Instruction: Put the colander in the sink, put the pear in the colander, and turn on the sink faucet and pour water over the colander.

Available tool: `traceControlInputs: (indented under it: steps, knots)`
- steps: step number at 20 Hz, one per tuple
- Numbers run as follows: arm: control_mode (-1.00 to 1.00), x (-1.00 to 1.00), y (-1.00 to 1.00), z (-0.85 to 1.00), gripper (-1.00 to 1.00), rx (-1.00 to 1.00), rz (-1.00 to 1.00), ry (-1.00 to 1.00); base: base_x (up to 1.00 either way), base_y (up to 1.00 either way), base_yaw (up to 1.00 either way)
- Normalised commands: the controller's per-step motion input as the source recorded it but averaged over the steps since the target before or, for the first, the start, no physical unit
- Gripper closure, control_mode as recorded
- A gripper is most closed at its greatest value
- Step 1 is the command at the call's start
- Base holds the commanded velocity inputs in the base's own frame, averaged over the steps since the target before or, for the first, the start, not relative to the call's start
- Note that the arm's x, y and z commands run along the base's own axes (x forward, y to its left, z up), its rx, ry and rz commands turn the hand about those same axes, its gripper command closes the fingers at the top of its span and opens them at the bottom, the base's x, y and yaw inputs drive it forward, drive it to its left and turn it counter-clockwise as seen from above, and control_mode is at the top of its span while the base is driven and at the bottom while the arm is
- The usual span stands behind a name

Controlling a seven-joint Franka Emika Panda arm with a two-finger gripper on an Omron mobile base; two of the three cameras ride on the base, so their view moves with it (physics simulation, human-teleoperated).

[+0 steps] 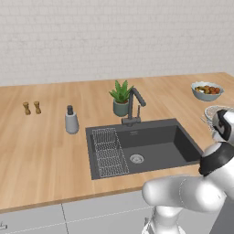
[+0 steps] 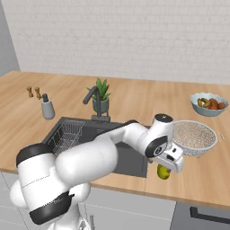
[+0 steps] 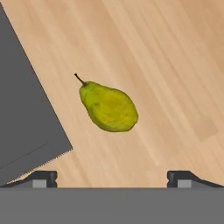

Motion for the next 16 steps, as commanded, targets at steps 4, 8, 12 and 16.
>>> traceControlInputs:
  steps: [4,8,12,16]
  knots:
    - [-1.00,0.10,-0.08,-0.18,-1.00,0.00,-0.01,0.00,0.00,0.00,0.00]
    - [-1.00,0.04,0.00,-0.23,-1.00,-0.08,0.00,0.01,0.00,0.00,0.00]
    - [-1.00,0.22,0.00,-0.11,-1.00,-0.13,0.00,0.05,0.00,0.00,0.00]
    - [-1.00,0.29,-0.01,-0.09,-1.00,-0.03,0.00,0.37,0.00,0.00,0.00]
